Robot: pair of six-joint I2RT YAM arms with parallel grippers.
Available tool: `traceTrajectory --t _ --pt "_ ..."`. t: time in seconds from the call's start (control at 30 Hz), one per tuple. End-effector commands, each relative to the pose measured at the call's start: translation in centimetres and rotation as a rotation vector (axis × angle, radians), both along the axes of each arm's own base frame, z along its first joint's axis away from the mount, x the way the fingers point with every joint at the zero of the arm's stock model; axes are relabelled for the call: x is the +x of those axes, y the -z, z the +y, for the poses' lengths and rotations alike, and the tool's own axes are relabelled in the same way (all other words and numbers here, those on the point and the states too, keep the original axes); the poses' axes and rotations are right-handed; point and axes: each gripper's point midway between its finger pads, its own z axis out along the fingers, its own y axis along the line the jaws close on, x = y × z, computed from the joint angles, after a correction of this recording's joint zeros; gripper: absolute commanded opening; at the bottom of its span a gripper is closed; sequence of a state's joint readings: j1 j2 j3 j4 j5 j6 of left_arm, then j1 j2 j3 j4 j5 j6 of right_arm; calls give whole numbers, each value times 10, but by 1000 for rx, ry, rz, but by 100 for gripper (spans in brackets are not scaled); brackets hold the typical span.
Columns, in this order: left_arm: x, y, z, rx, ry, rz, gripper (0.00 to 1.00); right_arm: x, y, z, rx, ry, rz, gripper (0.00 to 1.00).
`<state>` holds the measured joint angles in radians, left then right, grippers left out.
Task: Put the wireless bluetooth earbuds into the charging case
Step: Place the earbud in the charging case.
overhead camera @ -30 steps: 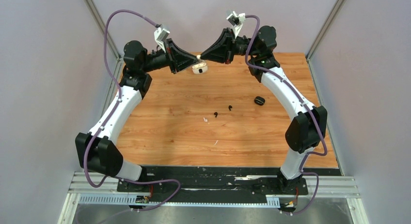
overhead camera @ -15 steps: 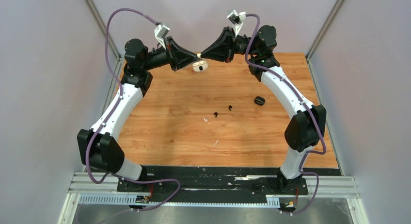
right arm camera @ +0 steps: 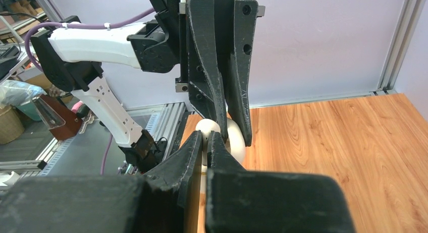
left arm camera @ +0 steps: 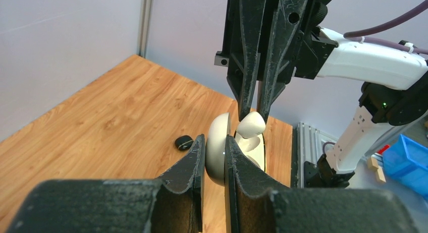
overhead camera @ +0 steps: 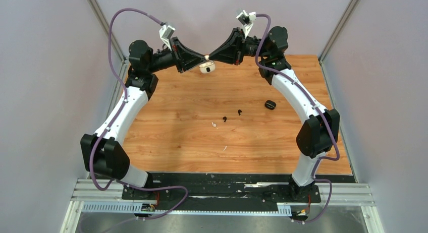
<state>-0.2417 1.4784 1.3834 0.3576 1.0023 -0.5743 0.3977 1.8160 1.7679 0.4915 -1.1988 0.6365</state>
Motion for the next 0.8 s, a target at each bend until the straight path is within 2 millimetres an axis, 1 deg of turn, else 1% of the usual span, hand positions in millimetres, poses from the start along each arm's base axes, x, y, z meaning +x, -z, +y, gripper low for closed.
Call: traceTrajectory --t 0.0,0.17,0.5,0.77 --pt "-8 -28 2 -22 12 -87 0 -6 -19 -3 34 10 -46 0" --pt "-11 -30 2 -25 23 -88 0 -7 -21 -1 36 4 -49 0" --pt "-12 -36 2 -37 24 -85 0 -11 -15 1 30 -7 -32 0" --pt "-15 -38 1 -35 43 -88 0 -8 -14 5 33 -8 -28 0"
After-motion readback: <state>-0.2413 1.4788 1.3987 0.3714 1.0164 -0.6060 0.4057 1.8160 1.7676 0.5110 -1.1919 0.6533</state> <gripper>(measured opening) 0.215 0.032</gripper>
